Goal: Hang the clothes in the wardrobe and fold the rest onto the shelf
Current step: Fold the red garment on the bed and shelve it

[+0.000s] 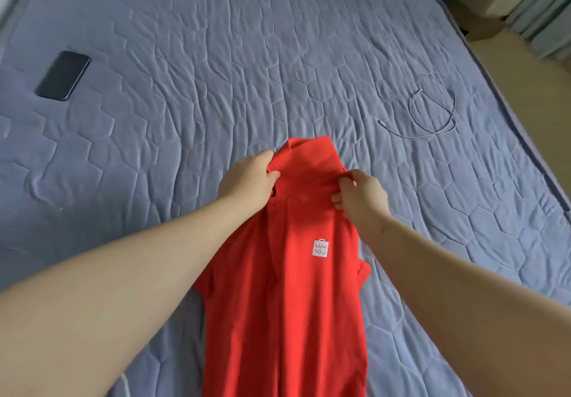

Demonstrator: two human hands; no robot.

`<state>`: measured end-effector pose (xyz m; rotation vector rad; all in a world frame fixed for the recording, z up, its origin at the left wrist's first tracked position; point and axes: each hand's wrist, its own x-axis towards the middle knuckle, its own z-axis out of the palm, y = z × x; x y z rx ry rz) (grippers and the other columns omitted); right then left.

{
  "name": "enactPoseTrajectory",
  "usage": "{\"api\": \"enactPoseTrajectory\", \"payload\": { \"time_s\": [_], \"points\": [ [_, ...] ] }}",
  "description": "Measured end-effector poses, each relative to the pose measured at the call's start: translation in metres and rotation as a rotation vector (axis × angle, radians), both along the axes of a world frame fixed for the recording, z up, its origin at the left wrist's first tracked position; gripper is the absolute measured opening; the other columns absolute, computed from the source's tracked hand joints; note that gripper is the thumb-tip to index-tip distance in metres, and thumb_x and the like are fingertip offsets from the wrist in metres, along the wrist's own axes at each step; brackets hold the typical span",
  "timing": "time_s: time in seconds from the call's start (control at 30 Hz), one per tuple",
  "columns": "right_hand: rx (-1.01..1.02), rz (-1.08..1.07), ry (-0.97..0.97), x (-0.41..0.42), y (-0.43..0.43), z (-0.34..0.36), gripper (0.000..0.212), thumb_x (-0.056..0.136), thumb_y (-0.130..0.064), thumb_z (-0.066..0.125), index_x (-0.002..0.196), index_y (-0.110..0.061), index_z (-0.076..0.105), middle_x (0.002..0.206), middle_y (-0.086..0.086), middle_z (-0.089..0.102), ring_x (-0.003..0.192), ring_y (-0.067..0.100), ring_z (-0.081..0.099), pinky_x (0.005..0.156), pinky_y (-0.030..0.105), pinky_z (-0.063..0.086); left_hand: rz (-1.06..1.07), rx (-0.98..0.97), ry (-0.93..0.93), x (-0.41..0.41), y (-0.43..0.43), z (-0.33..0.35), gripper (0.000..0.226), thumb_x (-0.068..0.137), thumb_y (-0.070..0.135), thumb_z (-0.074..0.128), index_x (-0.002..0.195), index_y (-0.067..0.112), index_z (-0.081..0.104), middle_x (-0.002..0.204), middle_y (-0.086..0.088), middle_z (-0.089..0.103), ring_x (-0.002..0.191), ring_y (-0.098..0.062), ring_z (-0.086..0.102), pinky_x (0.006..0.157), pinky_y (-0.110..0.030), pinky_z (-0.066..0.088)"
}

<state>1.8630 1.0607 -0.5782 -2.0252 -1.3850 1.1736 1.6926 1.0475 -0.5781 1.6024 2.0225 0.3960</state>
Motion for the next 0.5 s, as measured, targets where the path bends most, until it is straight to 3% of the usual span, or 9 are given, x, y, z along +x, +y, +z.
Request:
{"api": "enactPoseTrajectory", "payload": {
  "time_s": [0.1, 0.2, 0.27, 0.33, 0.37, 0.43, 0.5],
  "points": [
    [0.064, 0.035, 0.008, 0.0, 0.022, -0.013, 0.021, 0.09, -0.018, 0.04, 0.077, -0.024, 0.054, 0.073, -0.001, 0.064, 0.087, 0.029, 0.064, 0.084, 0.043, 0.051, 0.132, 0.025, -0.126, 0.008, 0.021, -0.013, 0.017, 0.094, 0.023, 0.047, 0.089, 0.007, 0.046, 0.088, -0.018, 0.065, 0.079, -0.033, 0.066, 0.075, -0.043, 0.053],
    [0.054, 0.119, 0.124, 0.014, 0.035, -0.037, 0.027, 0.093, -0.015, 0.043, 0.116, -0.022, 0.055, 0.101, 0.003, 0.066, 0.093, 0.022, 0.059, 0.088, 0.035, 0.047, 0.24, 0.017, -0.065, 0.017, 0.037, -0.039, 0.015, 0.095, 0.024, 0.044, 0.097, 0.01, 0.049, 0.096, -0.017, 0.066, 0.092, -0.033, 0.062, 0.084, -0.043, 0.047],
    [-0.006, 0.063, 0.134, 0.037, 0.032, -0.056, 0.047, 0.092, -0.01, 0.042, 0.136, -0.026, 0.04, 0.103, 0.001, 0.062, 0.084, 0.019, 0.056, 0.072, 0.022, 0.046, 0.288, -0.096, -0.099, 0.021, 0.038, -0.06, 0.024, 0.095, 0.024, 0.046, 0.118, 0.018, 0.046, 0.122, -0.015, 0.056, 0.108, -0.034, 0.055, 0.093, -0.04, 0.043],
    [-0.101, -0.028, -0.035, 0.069, 0.019, -0.081, 0.054, 0.088, -0.004, 0.039, 0.138, -0.025, 0.038, 0.112, 0.008, 0.06, 0.083, 0.026, 0.058, 0.062, 0.02, 0.043, 0.235, -0.23, -0.005, 0.027, 0.03, -0.079, 0.057, 0.091, 0.026, 0.053, 0.141, 0.026, 0.025, 0.147, -0.012, 0.027, 0.126, -0.033, 0.039, 0.102, -0.04, 0.034],
    [-0.187, -0.021, -0.136, 0.081, 0.011, -0.092, 0.053, 0.087, -0.005, 0.042, 0.138, -0.022, 0.039, 0.122, 0.013, 0.057, 0.092, 0.031, 0.059, 0.067, 0.023, 0.043, 0.171, -0.242, 0.082, 0.032, 0.025, -0.085, 0.067, 0.09, 0.027, 0.056, 0.145, 0.028, 0.018, 0.151, -0.009, 0.018, 0.129, -0.033, 0.035, 0.103, -0.04, 0.031],
    [-0.383, 0.039, -0.209, 0.095, -0.009, -0.114, 0.054, 0.086, -0.014, 0.053, 0.138, -0.018, 0.038, 0.131, 0.018, 0.049, 0.104, 0.033, 0.058, 0.075, 0.029, 0.045, 0.021, -0.18, 0.201, 0.047, 0.014, -0.101, 0.068, 0.086, 0.028, 0.059, 0.143, 0.032, 0.022, 0.15, -0.004, 0.017, 0.126, -0.034, 0.034, 0.101, -0.039, 0.033],
    [-0.505, 0.028, -0.129, 0.097, -0.025, -0.131, 0.055, 0.082, -0.017, 0.06, 0.134, -0.017, 0.039, 0.13, 0.016, 0.044, 0.094, 0.03, 0.058, 0.063, 0.028, 0.043, -0.078, -0.166, 0.208, 0.066, 0.006, -0.114, 0.062, 0.085, 0.029, 0.06, 0.139, 0.035, 0.03, 0.146, -0.001, 0.024, 0.123, -0.033, 0.036, 0.098, -0.039, 0.036]
  ]
}}
